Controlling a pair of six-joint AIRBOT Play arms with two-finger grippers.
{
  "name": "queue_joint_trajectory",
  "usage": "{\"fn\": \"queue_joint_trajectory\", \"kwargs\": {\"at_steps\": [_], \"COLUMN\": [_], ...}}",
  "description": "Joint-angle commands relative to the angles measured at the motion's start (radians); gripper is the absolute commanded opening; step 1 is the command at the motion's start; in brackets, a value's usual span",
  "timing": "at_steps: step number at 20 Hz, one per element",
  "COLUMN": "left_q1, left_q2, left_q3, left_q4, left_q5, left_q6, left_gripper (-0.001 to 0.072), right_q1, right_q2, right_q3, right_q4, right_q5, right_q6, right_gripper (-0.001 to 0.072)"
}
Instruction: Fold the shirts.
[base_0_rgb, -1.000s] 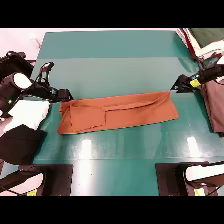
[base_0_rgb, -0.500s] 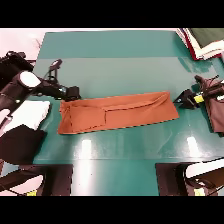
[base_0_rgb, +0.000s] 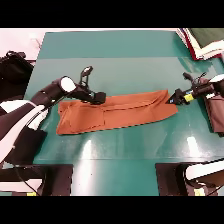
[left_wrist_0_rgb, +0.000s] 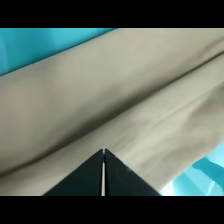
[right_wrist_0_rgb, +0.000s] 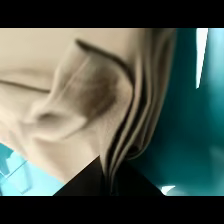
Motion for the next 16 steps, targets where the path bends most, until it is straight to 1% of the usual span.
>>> {"fn": "queue_joint_trajectory", "kwargs": {"at_steps": [1,4,7,10,14,16], "left_q1": [-0.059,-0.099,-0.132,-0.139,-0.137,-0.133], "left_q2": [-0.119,-0.212,-0.256,-0.282,-0.29,-0.289], "left_q3": [0.103,0.175,0.188,0.198,0.199,0.204], "left_q4": [-0.009,-0.028,-0.063,-0.092,-0.1,-0.107], "left_q5": [0.019,0.025,0.078,0.108,0.128,0.123], "left_q6": [-0.005,-0.005,-0.004,-0.004,-0.005,-0.004], "left_gripper": [0.0022,0.0022,0.0023,0.0023,0.0022,0.0023], "right_q1": [0.028,0.103,0.21,0.32,0.449,0.5], "right_q2": [0.127,0.243,0.314,0.322,0.322,0.322], "right_q3": [0.061,0.165,0.265,0.348,0.388,0.388], "right_q4": [0.052,0.164,0.186,0.188,0.188,0.189], "right_q5": [0.06,0.072,0.045,0.037,-0.014,-0.035], "right_q6": [-0.007,0.061,0.122,0.182,0.217,0.217], "right_gripper": [0.0018,0.0018,0.0018,0.0018,0.0019,0.0019]}}
